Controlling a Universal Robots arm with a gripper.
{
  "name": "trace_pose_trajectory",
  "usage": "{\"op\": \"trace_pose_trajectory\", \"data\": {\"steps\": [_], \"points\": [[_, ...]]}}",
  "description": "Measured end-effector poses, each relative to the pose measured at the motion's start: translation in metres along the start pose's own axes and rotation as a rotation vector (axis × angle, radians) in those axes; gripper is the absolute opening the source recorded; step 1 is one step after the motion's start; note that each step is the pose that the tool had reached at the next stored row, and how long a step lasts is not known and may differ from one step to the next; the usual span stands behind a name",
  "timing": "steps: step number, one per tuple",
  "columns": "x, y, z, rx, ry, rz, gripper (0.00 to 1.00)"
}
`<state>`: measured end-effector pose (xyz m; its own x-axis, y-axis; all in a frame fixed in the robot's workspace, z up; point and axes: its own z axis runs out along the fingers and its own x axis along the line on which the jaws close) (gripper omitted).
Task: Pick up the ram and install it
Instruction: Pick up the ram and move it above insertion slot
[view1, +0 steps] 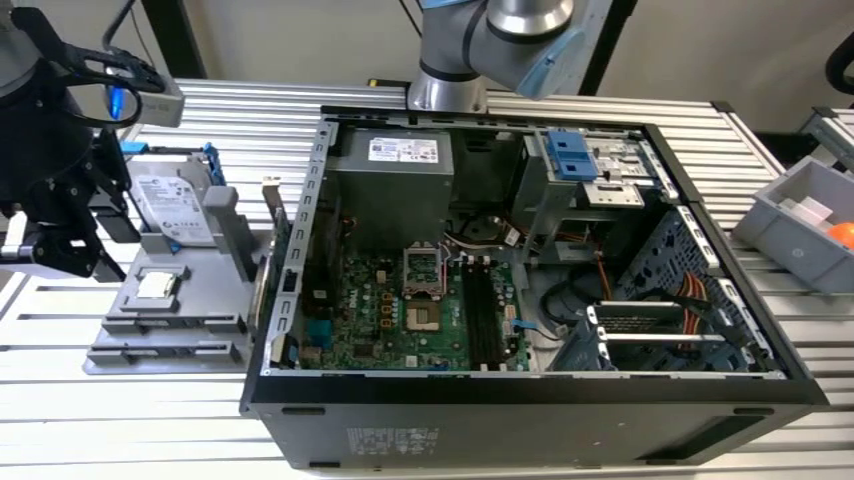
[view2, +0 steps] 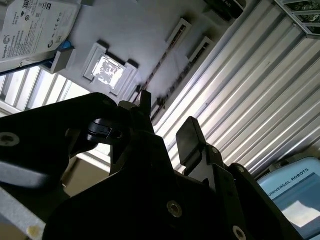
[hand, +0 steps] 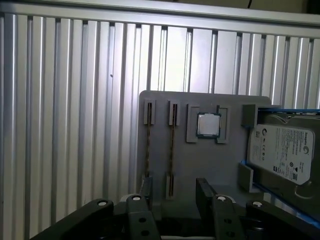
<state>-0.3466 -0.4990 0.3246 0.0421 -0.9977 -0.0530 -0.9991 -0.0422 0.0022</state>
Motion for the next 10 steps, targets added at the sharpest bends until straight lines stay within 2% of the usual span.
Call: {"op": "trace_pose_trajectory", "data": {"steps": [10], "points": [[0.0004, 0.0000, 0.0072, -0.0001, 0.0000, 0.000, 1.00]]}}
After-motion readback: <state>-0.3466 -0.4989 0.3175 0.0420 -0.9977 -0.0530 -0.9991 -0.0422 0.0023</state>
